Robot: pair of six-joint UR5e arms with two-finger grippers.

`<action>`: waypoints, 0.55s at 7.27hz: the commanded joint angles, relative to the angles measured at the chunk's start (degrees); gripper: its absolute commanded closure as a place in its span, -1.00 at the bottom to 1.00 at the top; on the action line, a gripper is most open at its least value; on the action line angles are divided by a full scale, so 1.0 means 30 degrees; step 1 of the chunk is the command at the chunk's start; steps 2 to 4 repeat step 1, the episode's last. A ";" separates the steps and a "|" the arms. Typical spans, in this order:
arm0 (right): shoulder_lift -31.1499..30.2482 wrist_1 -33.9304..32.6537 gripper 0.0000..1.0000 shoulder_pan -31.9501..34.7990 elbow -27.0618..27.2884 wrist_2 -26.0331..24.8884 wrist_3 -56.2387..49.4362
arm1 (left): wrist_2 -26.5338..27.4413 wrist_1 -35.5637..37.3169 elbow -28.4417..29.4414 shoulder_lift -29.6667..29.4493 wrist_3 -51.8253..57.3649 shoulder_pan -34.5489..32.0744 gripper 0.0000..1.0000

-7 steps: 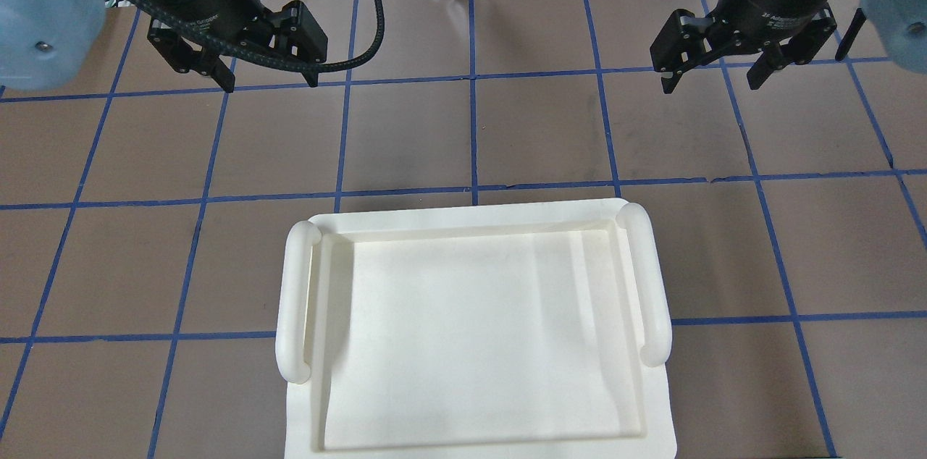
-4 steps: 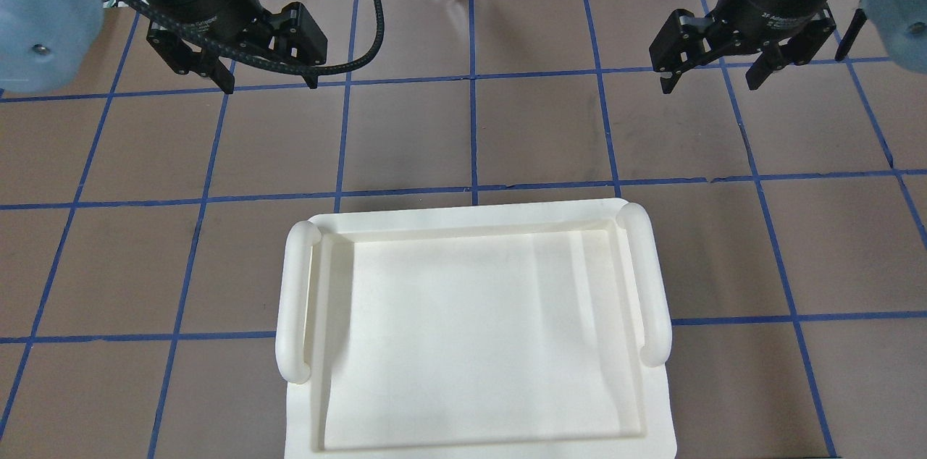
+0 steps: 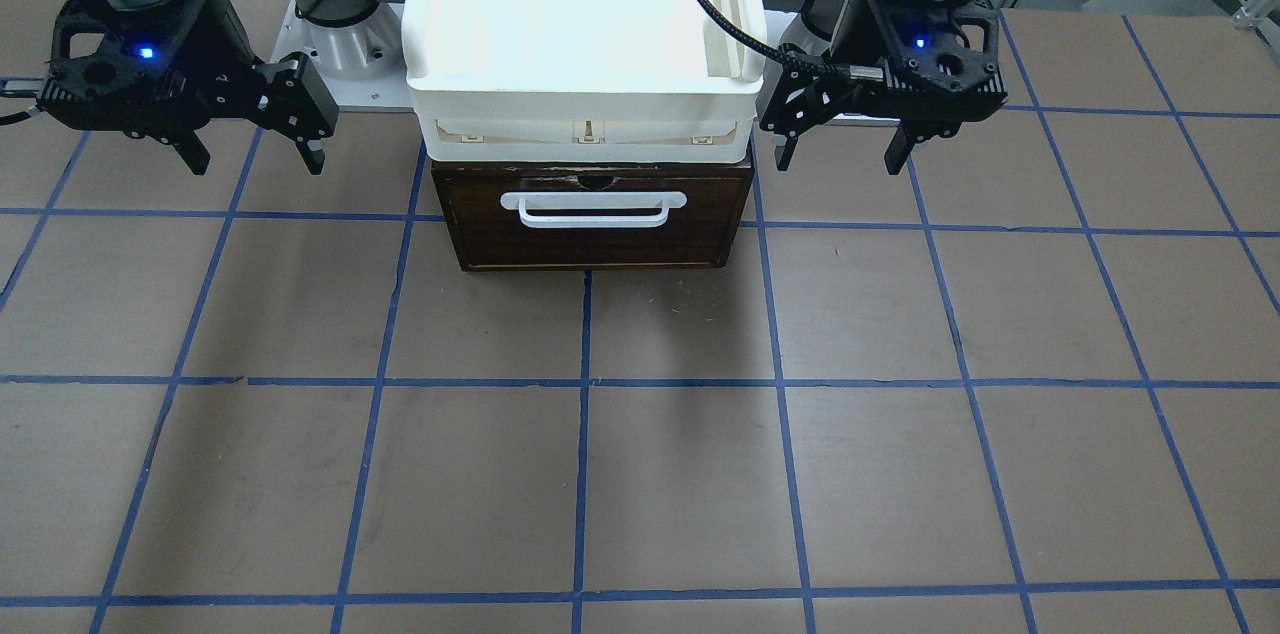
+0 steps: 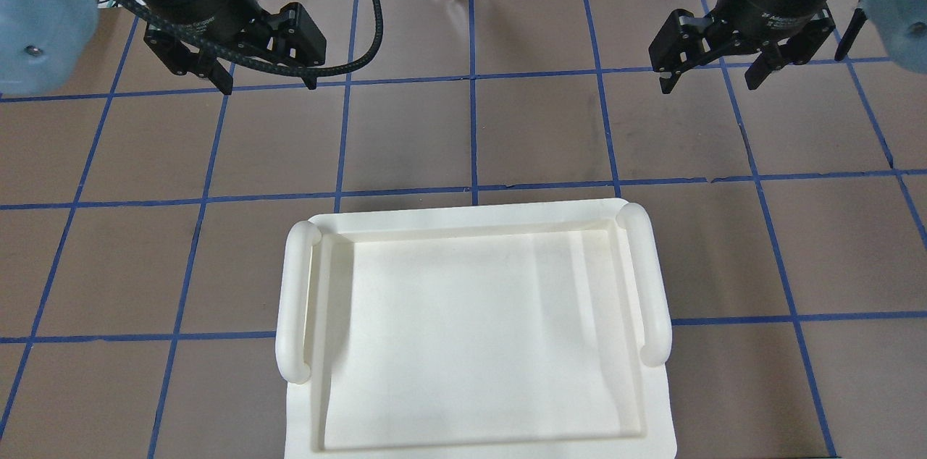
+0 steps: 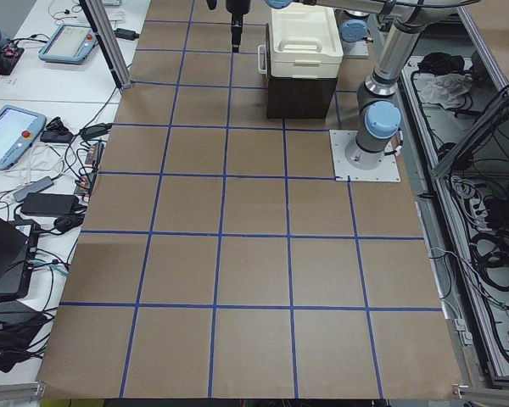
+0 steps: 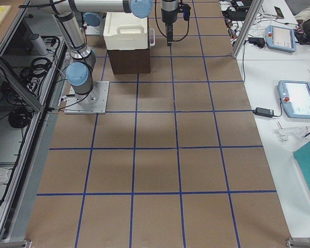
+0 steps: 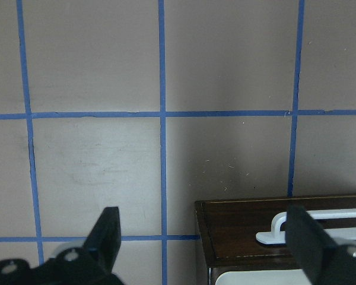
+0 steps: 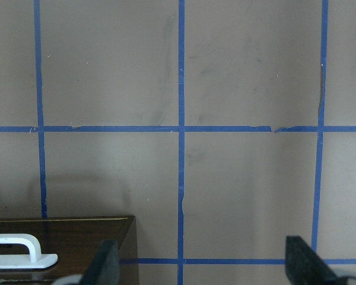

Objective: Put scissors in drawer and close it

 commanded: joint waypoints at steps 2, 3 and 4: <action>0.0026 -0.0074 -1.00 0.0000 0.0013 0.0036 -0.0111 | -0.0001 -0.0096 0.0000 0.0008 0.0000 -0.0001 -1.00; 0.0026 -0.0074 -1.00 0.0000 0.0013 0.0036 -0.0111 | -0.0001 -0.0096 0.0000 0.0008 0.0000 -0.0001 -1.00; 0.0026 -0.0074 -1.00 0.0000 0.0013 0.0036 -0.0111 | -0.0001 -0.0096 0.0000 0.0008 0.0000 -0.0001 -1.00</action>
